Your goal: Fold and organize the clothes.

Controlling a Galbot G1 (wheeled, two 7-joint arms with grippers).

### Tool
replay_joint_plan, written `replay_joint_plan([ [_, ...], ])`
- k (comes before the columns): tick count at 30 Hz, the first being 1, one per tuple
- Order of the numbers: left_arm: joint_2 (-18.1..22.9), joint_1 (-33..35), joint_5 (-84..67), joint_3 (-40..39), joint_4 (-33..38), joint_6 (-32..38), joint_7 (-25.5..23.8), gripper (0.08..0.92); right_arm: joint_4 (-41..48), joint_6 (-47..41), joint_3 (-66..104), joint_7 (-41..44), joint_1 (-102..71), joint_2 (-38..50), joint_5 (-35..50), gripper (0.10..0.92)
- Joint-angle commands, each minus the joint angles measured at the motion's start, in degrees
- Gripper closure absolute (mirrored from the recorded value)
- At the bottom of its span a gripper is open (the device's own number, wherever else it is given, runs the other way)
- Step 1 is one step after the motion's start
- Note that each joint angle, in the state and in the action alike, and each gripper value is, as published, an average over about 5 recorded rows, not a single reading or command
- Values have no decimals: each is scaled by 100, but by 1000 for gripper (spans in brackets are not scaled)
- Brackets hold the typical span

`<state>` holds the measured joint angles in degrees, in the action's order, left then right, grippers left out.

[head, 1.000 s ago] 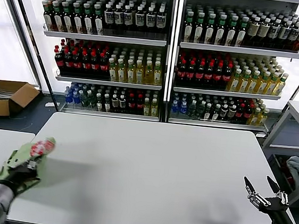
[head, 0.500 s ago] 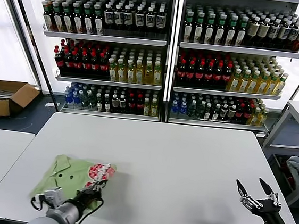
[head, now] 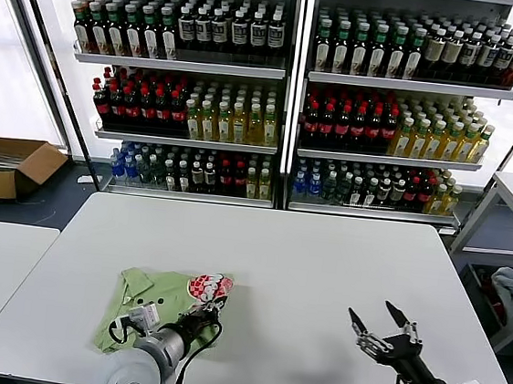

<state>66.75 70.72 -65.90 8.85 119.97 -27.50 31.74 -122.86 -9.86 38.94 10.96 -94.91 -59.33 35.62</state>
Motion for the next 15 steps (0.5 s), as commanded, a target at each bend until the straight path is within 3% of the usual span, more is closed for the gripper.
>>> replay_joint_plan([
  [1, -113, 191, -538, 234, 780, -63, 111, 745, -41, -884, -1677, -673, 903, 147, 290, 203],
  [10, -611, 678, -1337, 2201, 1511, -242, 215, 485, 661, -1274, -3607, -1256, 2132, -501, 290, 203],
  [15, -735, 997, -1265, 2765, 1627, -294, 74, 338, 1337, -1302, -4373, -1363, 2664, -956, 229, 203],
])
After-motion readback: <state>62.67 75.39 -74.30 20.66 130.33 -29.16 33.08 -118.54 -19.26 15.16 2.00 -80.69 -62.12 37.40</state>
